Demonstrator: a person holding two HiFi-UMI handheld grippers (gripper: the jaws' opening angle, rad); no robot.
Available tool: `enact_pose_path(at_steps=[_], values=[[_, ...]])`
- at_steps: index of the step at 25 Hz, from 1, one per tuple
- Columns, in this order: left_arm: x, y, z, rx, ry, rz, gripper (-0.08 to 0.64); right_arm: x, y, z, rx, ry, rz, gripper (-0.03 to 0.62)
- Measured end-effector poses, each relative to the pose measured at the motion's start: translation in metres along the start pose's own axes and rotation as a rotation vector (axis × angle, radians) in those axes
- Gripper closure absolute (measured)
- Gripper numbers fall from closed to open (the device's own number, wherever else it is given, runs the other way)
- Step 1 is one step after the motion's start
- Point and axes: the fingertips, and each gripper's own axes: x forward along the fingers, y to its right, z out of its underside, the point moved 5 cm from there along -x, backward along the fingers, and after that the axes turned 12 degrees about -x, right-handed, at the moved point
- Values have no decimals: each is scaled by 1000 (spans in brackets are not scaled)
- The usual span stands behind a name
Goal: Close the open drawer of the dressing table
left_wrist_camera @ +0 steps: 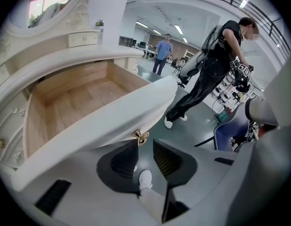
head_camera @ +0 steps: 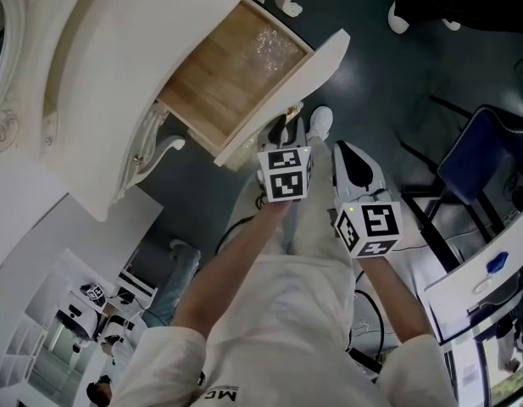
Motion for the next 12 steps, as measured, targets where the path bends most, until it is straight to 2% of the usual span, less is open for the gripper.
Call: enact_pose_path(at_steps=[7, 12], values=[[5, -3, -2, -20, 10, -55, 506, 1, 5, -2, 3, -1, 1, 591], [5, -3, -2, -22, 9, -72, 512, 0, 7, -3, 5, 0, 1, 591]])
